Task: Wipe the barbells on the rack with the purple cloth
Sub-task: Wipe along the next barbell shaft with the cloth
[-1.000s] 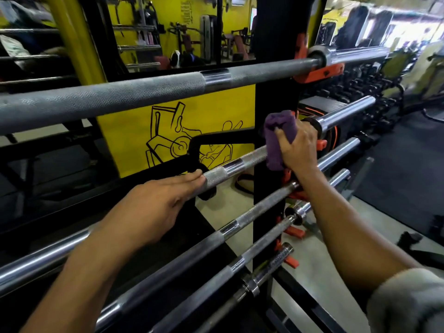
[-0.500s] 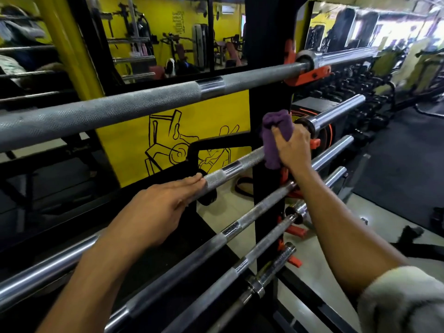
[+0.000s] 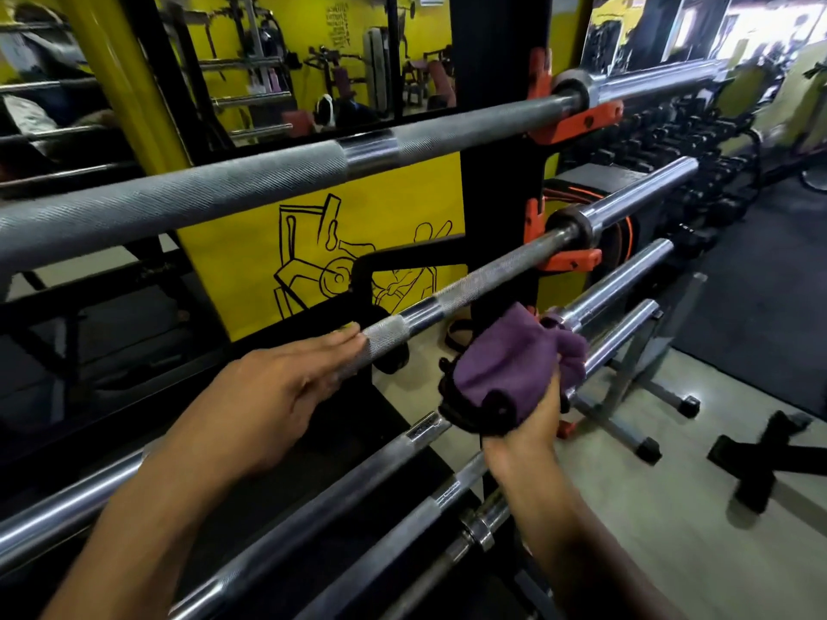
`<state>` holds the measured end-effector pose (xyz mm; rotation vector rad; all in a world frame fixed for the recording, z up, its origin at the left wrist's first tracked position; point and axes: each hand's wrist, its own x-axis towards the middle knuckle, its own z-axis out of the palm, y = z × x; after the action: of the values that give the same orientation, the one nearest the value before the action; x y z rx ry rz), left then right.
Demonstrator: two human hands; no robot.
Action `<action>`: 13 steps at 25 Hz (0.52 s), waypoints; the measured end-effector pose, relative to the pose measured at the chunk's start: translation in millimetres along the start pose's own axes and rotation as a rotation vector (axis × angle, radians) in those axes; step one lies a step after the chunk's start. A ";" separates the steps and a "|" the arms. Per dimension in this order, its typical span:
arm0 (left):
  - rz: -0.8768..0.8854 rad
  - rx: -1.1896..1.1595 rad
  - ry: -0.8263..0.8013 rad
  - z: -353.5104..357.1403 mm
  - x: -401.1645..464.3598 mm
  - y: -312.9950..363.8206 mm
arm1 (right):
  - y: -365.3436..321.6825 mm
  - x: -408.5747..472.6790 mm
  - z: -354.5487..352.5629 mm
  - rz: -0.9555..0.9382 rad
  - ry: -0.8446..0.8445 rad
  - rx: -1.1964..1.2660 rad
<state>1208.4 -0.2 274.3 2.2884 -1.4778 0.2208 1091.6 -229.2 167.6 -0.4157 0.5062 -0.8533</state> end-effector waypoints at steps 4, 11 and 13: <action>-0.016 0.019 -0.016 -1.2 -1.3 0.9 | -25.2 69.2 32.7 0.037 0.007 0.078; -0.010 0.028 0.012 -1.8 -2.3 5.2 | -25.6 76.6 101.1 0.153 -0.105 0.067; -0.003 0.031 0.009 0.0 -3.1 4.6 | 8.0 54.1 98.4 0.212 -0.121 0.086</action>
<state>1203.0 0.7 274.4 2.3109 -1.4771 0.2542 1182.9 -253.2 228.8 -0.3263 0.3926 -0.6389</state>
